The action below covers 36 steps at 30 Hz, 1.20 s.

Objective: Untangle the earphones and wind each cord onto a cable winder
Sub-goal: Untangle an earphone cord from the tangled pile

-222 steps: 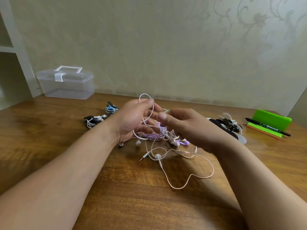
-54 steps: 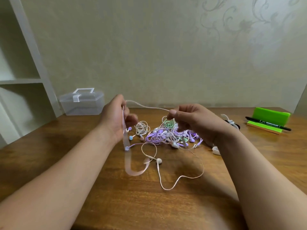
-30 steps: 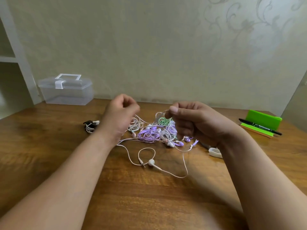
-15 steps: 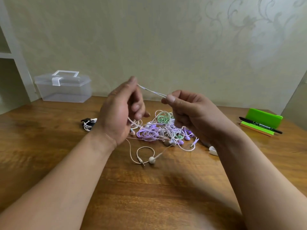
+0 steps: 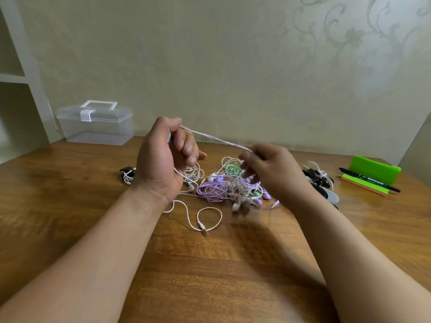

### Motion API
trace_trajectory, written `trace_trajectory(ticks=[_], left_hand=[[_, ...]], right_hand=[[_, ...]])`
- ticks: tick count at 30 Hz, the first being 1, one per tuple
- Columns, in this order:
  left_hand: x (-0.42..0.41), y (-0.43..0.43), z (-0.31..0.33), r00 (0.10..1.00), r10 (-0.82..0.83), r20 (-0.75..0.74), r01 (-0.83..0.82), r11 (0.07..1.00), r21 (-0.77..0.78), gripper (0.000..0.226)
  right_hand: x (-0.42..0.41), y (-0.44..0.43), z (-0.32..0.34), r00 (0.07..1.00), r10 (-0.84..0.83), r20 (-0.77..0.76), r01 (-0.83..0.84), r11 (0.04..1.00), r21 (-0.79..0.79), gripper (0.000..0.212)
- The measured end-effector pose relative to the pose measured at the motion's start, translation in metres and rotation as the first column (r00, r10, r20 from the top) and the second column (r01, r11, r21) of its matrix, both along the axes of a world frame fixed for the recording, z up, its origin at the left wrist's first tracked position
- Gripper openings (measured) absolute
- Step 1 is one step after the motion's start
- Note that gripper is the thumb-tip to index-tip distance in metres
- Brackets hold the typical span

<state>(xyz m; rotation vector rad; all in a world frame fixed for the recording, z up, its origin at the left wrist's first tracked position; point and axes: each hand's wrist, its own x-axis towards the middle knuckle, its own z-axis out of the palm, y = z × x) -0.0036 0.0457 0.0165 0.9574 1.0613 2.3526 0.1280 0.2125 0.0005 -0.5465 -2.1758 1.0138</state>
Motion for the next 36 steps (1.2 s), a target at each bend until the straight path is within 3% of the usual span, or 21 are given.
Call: trace_trajectory(ticks=[2,5,8,11,14,16,18,20,22,24,27,30,33,36], left_hand=[[0.0,0.001,-0.002,1.0,0.0,-0.016,-0.001,1.0,-0.013,0.046],[0.001,0.004,-0.006,0.996,0.003,-0.09,-0.008,0.999,-0.054,0.04],[0.002,0.006,-0.009,0.99,0.005,-0.144,-0.021,0.994,-0.105,0.038],[0.001,0.005,-0.007,0.999,0.011,-0.044,-0.015,0.996,-0.088,0.043],[-0.006,0.003,-0.007,0.998,0.044,0.048,-0.037,0.99,-0.137,0.044],[-0.01,0.005,-0.012,0.993,0.084,-0.077,-0.104,0.948,-0.302,0.043],[-0.009,0.009,-0.018,0.934,0.109,-0.34,-0.266,0.849,-0.457,0.034],[-0.001,0.012,-0.019,0.863,0.095,-0.496,-0.359,0.807,-0.469,0.029],[0.004,0.013,-0.017,0.859,0.071,-0.507,-0.312,0.858,-0.409,0.039],[0.009,0.01,-0.015,0.903,-0.018,-0.429,-0.164,0.909,-0.384,0.048],[0.019,0.009,-0.013,0.9,-0.161,-0.406,-0.038,0.897,-0.44,0.051],[0.015,0.01,-0.015,0.902,-0.158,-0.401,-0.066,0.869,-0.49,0.043],[0.006,0.009,-0.016,0.949,-0.12,-0.293,-0.05,0.856,-0.514,0.04],[0.006,0.016,-0.021,0.922,-0.112,-0.371,-0.117,0.833,-0.541,0.022]], right_hand=[[-0.002,-0.002,0.001,0.97,0.128,-0.208,-0.182,0.947,-0.265,0.018],[-0.005,-0.007,0.001,0.896,0.195,-0.398,-0.38,0.8,-0.465,0.019],[-0.006,-0.009,0.001,0.898,0.213,-0.385,-0.385,0.805,-0.452,0.022],[-0.003,-0.011,0.006,0.896,0.217,-0.388,-0.375,0.838,-0.396,0.027],[0.005,-0.014,0.017,0.86,0.289,-0.42,-0.472,0.765,-0.438,0.029],[0.01,-0.016,0.022,0.837,0.372,-0.401,-0.532,0.724,-0.439,0.029],[0.012,-0.021,0.026,0.81,0.446,-0.38,-0.583,0.685,-0.437,0.029],[0.013,-0.025,0.029,0.807,0.484,-0.339,-0.591,0.673,-0.446,0.029],[0.014,-0.029,0.03,0.826,0.498,-0.263,-0.563,0.712,-0.42,0.028],[0.014,-0.031,0.028,0.863,0.476,-0.169,-0.505,0.796,-0.334,0.027],[0.014,-0.034,0.024,0.936,0.352,-0.012,-0.352,0.935,-0.041,0.032],[0.015,-0.029,0.024,0.976,0.2,0.08,-0.214,0.946,0.243,0.027],[0.021,-0.023,0.029,0.976,0.208,0.064,-0.217,0.946,0.242,0.02],[0.021,-0.025,0.03,0.961,0.277,0.003,-0.274,0.951,0.141,0.021]])
